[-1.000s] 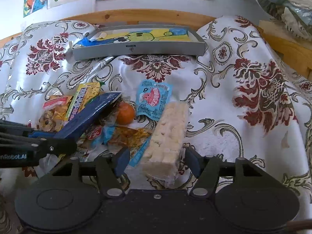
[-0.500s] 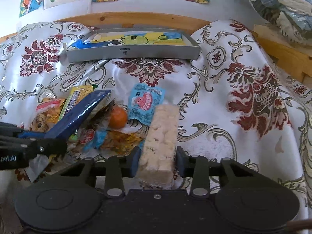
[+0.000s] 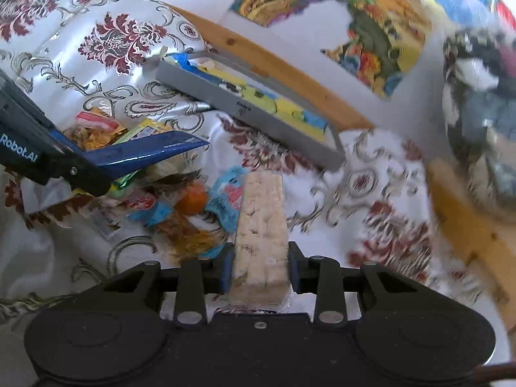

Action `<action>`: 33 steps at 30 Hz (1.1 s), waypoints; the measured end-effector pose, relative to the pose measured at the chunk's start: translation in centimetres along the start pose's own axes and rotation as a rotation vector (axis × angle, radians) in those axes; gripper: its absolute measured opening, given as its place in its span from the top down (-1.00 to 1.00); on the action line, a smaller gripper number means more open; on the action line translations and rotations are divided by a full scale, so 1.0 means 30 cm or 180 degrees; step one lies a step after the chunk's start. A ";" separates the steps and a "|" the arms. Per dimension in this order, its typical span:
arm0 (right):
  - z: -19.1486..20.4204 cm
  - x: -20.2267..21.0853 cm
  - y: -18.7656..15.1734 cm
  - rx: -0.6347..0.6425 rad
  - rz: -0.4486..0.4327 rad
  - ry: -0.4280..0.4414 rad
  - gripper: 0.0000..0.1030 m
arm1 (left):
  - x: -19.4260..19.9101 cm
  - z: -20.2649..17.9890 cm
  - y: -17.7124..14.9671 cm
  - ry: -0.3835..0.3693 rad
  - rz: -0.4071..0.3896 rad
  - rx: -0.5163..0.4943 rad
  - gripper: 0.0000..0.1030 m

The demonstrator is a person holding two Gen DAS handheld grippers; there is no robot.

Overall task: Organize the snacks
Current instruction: 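Carry the rice-cake bar and blue tube into the grey tray with both tools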

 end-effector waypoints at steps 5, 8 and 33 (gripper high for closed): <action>-0.012 -0.001 0.023 0.0144 -0.0202 -0.0037 0.32 | 0.005 0.008 0.023 0.0128 -0.0064 0.0002 0.53; -0.020 -0.012 0.040 0.0179 -0.0304 -0.0018 0.32 | 0.015 0.011 0.053 0.0225 -0.0100 0.0027 0.53; -0.196 -0.585 0.533 -0.0069 -0.0783 0.0376 0.32 | -0.284 0.240 0.664 0.1071 -0.0421 0.0185 0.53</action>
Point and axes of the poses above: each gripper's, at about its wrist camera, not at the fingertips, and x roughly against the way its jaws point, z to its left, y to its top, the point moved 4 cm from there along -x, roughly the way its jaws point, and after that the axes turned 1 degree about -y, right-handed, at the moved point
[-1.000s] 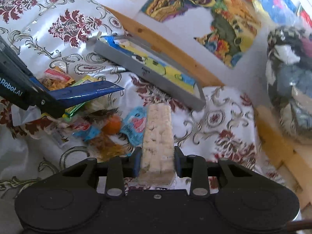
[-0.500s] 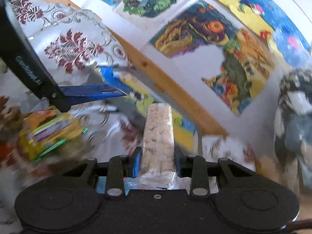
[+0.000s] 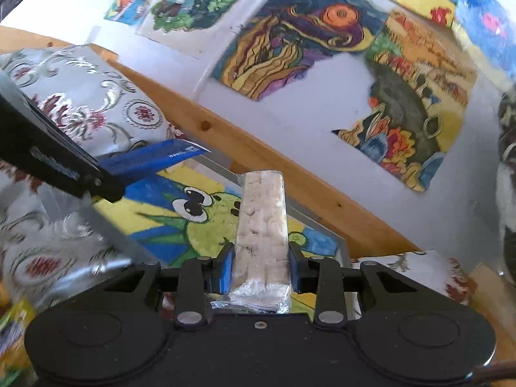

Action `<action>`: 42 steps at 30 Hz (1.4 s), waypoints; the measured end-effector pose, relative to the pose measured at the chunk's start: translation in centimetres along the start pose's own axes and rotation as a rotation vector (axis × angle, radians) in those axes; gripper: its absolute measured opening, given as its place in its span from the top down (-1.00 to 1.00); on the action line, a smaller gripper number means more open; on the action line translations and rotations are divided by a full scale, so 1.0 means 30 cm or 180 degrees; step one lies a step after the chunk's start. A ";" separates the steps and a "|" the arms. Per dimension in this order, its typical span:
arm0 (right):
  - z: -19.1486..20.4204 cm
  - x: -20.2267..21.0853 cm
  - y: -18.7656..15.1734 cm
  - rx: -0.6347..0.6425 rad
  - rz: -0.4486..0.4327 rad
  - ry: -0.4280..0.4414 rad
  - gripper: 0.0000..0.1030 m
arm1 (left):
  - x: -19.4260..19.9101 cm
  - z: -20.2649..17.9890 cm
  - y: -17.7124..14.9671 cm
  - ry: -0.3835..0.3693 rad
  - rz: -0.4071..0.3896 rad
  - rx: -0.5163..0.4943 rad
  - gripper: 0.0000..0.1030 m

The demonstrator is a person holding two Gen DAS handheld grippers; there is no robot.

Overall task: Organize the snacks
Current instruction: 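Carry the rice-cake bar and blue tube into the grey tray with both tools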

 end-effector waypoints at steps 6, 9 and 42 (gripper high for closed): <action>0.001 -0.116 -0.010 -0.0282 0.0147 0.0134 0.32 | -0.124 -0.001 0.039 0.0102 0.0145 0.0001 0.53; 0.008 -0.148 -0.030 -0.0347 0.0228 0.0177 0.32 | -0.177 -0.006 0.030 0.0138 0.0249 -0.0023 0.53; -0.066 0.071 -0.049 -0.1255 -0.0030 0.0006 -0.98 | 0.005 0.116 -0.021 0.0431 -0.0190 0.0686 -0.92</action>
Point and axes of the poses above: each gripper's, at about its wrist camera, not at the fingertips, and x roughly against the way its jaws point, z to its left, y to its top, the point moved 4 cm from there along -x, roughly the way its jaws point, and after that the axes turned 1 degree about -y, right-handed, at the moved point
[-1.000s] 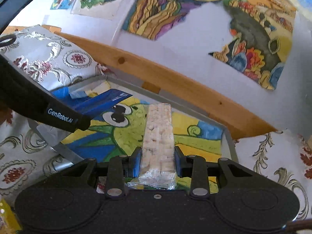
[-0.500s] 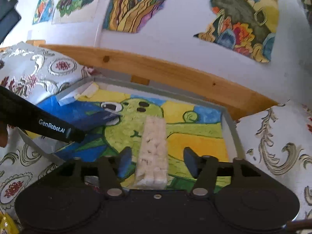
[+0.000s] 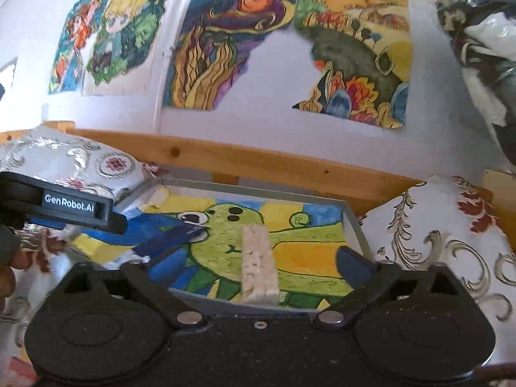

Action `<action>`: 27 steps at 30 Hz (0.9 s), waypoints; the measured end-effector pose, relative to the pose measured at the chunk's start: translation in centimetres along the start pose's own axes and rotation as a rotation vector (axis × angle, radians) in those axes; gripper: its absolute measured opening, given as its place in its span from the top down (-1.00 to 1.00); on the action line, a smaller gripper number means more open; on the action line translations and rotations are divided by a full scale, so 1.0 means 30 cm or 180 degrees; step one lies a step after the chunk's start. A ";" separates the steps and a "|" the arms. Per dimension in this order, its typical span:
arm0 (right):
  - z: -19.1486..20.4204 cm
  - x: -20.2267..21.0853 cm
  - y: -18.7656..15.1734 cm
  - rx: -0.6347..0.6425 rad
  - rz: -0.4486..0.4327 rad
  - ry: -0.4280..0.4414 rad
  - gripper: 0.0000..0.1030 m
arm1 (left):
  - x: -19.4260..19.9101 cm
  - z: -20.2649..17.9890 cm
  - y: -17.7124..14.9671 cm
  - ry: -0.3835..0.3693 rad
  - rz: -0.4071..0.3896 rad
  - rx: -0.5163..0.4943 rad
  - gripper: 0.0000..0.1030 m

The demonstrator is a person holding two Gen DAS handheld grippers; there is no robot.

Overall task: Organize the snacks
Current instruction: 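Open both tools and lift them away from the tray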

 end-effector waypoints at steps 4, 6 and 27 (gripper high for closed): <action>0.018 0.093 0.004 -0.0003 -0.0032 0.0003 -0.99 | 0.091 0.035 -0.014 0.0000 -0.0134 0.0082 -0.98; 0.026 0.139 0.011 -0.0029 -0.0066 -0.0004 -0.99 | 0.140 0.048 -0.023 0.0007 -0.0187 0.0097 -0.99; 0.128 0.579 -0.088 -0.0235 -0.0115 -0.0147 -0.99 | 0.574 0.155 -0.224 0.0024 -0.0467 -0.0199 -0.99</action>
Point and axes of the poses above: each gripper's, at about its wrist camera, not at the fingertips, and x roughly against the way its jaws point, z to its left, y to its top, the point moved 4 cm from there along -x, roughly the way its jaws point, and after that the axes turned 1 degree about -y, right-handed, at the moved point
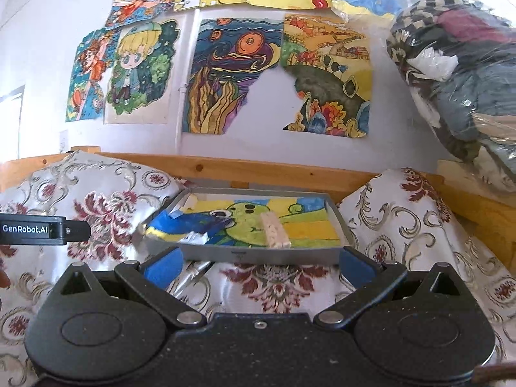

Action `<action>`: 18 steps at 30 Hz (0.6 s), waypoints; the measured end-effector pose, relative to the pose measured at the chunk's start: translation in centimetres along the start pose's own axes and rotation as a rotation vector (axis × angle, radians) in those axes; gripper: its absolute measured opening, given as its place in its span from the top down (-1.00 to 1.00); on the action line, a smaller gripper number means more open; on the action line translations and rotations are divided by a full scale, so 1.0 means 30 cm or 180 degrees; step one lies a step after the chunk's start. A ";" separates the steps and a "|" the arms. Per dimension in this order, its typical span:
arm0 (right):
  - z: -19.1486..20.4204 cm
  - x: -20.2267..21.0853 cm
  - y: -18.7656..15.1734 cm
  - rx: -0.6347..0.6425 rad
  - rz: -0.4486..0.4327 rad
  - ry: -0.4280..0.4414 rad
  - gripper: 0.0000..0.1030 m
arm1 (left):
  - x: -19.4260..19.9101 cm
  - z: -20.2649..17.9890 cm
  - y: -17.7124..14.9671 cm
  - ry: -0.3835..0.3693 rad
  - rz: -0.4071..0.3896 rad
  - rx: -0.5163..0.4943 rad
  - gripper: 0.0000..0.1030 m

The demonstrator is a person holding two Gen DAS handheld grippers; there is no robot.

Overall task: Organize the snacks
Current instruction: 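Open both tools and lift them away from the tray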

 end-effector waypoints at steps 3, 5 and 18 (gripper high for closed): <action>0.017 0.050 -0.029 0.0050 0.0032 0.0000 -0.99 | 0.038 0.015 -0.036 -0.0018 0.0049 -0.0007 -0.99; 0.028 0.077 -0.051 0.0081 0.0072 0.0014 -0.99 | 0.061 0.023 -0.062 -0.0032 0.0075 -0.0011 -0.99; 0.085 0.161 -0.179 0.0261 0.0402 0.0120 -0.99 | 0.154 0.033 -0.185 -0.0029 0.0255 -0.0143 -0.99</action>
Point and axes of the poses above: each gripper's, at about its wrist camera, not at the fingertips, and x roughly against the way its jaws point, z to its left, y to its top, the point moved 4 cm from there along -x, roughly the way its jaws point, and after that the axes turned 1 degree about -y, right-handed, at the moved point
